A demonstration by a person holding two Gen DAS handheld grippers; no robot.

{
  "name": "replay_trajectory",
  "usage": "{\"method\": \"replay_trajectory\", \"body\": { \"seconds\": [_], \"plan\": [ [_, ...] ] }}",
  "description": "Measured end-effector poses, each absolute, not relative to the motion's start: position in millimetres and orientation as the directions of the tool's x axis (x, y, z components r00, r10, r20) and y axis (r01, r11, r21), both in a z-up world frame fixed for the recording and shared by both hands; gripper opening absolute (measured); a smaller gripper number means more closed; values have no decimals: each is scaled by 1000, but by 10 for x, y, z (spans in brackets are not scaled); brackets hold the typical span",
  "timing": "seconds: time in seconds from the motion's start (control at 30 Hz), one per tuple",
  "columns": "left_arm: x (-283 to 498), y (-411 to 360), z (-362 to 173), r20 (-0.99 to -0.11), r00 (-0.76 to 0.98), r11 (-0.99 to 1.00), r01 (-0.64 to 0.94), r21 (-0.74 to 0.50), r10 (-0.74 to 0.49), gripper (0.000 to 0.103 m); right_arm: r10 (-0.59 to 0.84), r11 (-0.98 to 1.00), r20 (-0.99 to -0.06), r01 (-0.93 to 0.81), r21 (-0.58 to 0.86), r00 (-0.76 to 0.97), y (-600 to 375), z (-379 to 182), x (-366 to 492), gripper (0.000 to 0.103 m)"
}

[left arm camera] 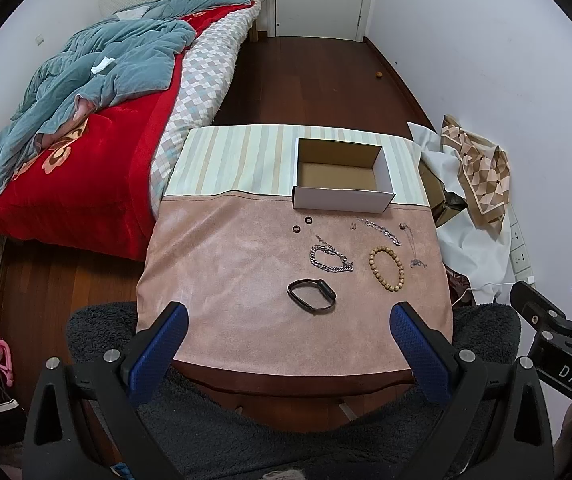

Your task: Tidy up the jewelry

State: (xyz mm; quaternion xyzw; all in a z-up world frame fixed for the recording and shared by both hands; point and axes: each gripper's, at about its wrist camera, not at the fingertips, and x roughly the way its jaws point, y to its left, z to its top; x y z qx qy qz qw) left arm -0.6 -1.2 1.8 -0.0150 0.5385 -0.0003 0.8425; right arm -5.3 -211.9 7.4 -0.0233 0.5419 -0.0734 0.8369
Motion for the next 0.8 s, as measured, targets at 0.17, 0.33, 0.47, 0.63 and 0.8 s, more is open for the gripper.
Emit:
{"method": "replay_trajectory", "body": {
  "seconds": [0.17,0.33,0.47,0.63,0.8],
  "plan": [
    [-4,-17,18,-906,424,1000,-15,-24,-15,103,-150,988,-902,98,-120,405,-2118,80,-51,103],
    [-4,-26,33,-903,429,1000,-15,-26,-17,103,-153,988,-899,97,-123,410,-2125,97,-40,103],
    [-18,-20,46,-902,432,1000,-15,-26,-18,103,-154,987,-898,97,-124,412,-2115,108,-58,103],
    [-16,-22,47,-901,433,1000,-14,-27,-18,103,-151,988,-898,97,-121,413,-2125,109,-52,103],
    [-17,-21,46,-902,432,1000,-14,-27,-19,103,-151,988,-898,98,-121,413,-2120,106,-58,103]
  ]
}}
